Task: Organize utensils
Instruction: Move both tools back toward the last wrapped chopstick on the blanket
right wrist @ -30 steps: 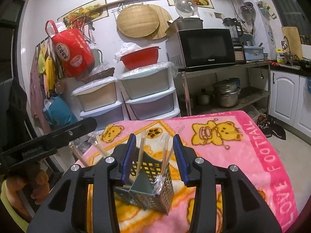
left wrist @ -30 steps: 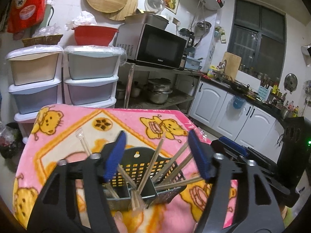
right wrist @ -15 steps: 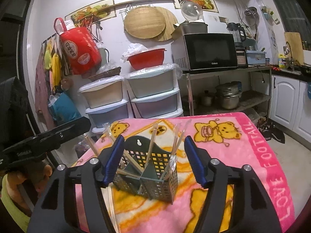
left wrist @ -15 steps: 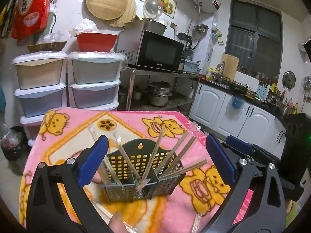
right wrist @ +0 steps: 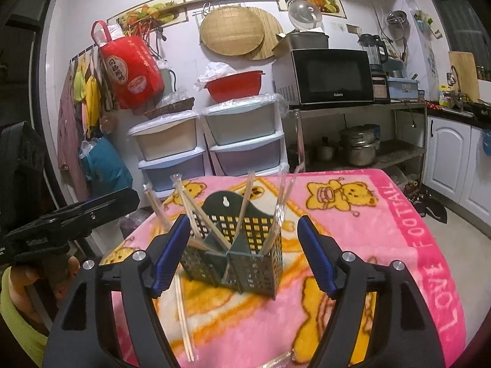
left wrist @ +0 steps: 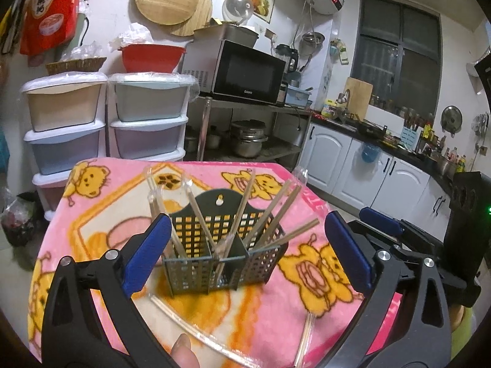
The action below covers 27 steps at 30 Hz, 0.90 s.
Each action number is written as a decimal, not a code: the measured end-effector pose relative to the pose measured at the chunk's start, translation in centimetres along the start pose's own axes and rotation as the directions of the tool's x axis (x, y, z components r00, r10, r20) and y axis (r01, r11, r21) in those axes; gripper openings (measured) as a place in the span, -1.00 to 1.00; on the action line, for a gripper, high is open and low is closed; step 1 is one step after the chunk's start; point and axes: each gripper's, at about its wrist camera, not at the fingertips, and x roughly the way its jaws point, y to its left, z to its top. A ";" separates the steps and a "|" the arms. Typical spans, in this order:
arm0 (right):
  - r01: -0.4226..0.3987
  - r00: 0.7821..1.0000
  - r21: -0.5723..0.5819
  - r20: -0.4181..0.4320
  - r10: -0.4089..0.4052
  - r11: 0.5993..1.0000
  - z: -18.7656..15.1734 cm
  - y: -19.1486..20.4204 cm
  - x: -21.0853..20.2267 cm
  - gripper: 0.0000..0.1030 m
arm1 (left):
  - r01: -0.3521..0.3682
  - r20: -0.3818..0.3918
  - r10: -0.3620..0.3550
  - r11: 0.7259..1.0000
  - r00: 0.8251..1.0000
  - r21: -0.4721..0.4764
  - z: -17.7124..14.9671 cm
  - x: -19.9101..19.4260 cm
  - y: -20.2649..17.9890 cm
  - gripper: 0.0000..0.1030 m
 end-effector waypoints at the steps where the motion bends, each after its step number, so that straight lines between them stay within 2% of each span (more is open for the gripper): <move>1: 0.003 1.000 0.000 -0.002 -0.003 1.000 -0.1 0.0 0.0 0.36 | 0.000 -0.002 0.000 1.000 1.000 0.000 -0.2 -0.1 0.0 0.79; 18: 0.022 0.999 0.017 -0.034 -0.021 1.000 -2.5 -0.1 -1.2 0.50 | -0.015 -0.048 0.014 0.999 0.999 -0.030 -3.7 -1.6 1.1 0.79; 23: 0.023 0.998 0.011 -0.053 -0.022 1.000 -3.2 0.2 -1.3 0.52 | 0.001 -0.071 -0.005 0.999 0.997 -0.049 -4.5 -1.8 1.6 0.79; 27: 0.024 0.997 0.007 -0.074 -0.023 1.000 -3.9 0.2 -1.4 0.53 | -0.017 -0.088 0.012 0.999 0.996 -0.050 -5.4 -1.9 2.1 0.79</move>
